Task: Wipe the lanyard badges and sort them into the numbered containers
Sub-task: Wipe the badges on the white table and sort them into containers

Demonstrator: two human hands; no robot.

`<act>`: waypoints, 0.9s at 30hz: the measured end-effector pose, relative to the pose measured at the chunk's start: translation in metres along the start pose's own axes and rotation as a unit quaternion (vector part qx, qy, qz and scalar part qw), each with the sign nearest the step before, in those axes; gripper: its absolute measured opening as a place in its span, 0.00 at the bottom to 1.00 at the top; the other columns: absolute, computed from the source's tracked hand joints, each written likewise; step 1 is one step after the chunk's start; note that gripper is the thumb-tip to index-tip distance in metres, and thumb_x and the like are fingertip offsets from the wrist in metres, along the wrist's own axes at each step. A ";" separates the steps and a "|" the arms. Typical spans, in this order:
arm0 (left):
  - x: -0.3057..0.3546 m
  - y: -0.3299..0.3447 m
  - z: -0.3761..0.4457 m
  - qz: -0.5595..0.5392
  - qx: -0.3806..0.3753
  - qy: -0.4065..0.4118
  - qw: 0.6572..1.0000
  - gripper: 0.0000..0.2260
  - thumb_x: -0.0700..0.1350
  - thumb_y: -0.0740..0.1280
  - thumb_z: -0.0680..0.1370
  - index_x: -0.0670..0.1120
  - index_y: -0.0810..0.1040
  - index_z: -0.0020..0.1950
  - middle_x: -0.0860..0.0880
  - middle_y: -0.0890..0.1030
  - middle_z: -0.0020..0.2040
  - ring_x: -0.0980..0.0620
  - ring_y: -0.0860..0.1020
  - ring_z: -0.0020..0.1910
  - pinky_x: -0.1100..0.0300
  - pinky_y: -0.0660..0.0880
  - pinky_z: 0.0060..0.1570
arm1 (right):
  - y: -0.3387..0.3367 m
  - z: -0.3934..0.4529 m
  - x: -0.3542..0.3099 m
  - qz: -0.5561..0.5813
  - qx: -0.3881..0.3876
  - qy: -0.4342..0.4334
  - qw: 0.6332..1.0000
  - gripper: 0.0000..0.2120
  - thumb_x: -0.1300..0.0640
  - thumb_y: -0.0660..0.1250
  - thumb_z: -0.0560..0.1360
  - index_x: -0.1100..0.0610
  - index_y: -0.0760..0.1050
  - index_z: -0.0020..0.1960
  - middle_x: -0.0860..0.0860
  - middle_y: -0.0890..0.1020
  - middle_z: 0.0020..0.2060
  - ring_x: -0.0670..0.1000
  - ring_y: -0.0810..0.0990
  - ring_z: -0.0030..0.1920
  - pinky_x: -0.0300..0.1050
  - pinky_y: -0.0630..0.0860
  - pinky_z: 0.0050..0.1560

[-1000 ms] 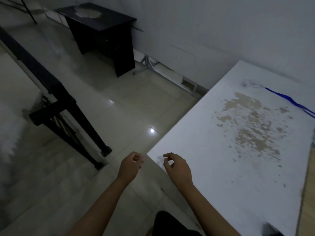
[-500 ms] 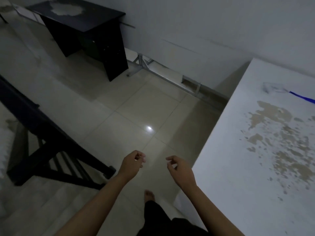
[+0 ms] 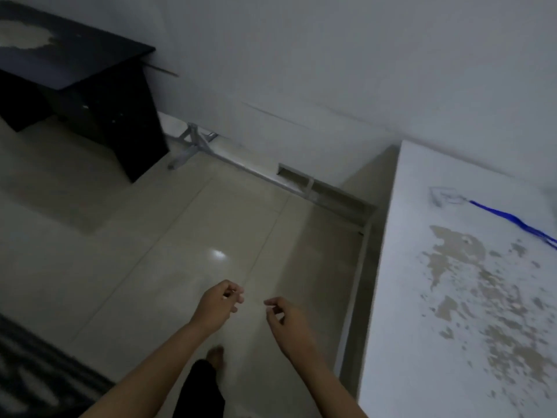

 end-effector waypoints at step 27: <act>0.315 0.250 0.323 0.196 -0.359 0.143 0.901 0.06 0.35 0.61 0.81 0.41 0.76 0.50 0.47 0.79 0.40 0.54 0.73 0.32 0.68 0.68 0.28 | -0.249 0.209 0.131 0.094 0.317 0.282 0.901 0.09 0.56 0.65 0.78 0.51 0.82 0.55 0.45 0.84 0.45 0.43 0.81 0.43 0.36 0.78 0.46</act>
Point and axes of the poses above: each hand's wrist, its own z-axis towards the middle knuckle, its own y-axis out of the palm, x = y × z, the point moved 7 cm from there along z, towards the middle knuckle
